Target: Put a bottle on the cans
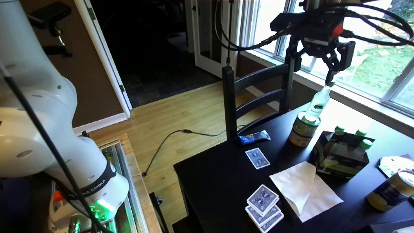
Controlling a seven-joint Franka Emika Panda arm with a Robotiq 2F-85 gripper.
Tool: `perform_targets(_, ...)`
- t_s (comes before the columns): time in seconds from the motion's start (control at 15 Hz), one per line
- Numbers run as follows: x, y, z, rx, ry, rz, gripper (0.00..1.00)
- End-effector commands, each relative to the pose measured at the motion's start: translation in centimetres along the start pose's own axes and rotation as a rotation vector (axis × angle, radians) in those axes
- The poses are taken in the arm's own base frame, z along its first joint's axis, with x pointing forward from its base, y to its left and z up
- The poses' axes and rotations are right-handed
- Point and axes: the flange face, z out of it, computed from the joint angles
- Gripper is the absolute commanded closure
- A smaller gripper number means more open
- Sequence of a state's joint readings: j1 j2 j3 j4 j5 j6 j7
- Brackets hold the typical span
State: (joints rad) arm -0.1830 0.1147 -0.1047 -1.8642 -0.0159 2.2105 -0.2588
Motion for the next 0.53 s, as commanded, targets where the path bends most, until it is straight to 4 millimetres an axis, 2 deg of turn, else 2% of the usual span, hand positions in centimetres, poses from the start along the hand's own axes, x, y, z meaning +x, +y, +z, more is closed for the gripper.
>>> perform_targets(0.0, -5.3, -1.2, -1.0, -0.007, 0.074, -0.047, 0.00)
perform_targets(0.07, -6.7, -1.2, -0.8, 0.007, 0.078, -0.072, 0.00)
perform_targets(0.13, -3.1, -0.7, -0.4, -0.002, 0.048, -0.029, 0.00)
perform_targets(0.27, -5.1, -1.0, -0.4, 0.002, 0.053, -0.050, 0.00)
perform_targets(0.47, -6.1, -1.1, -0.6, 0.003, 0.058, -0.056, 0.00)
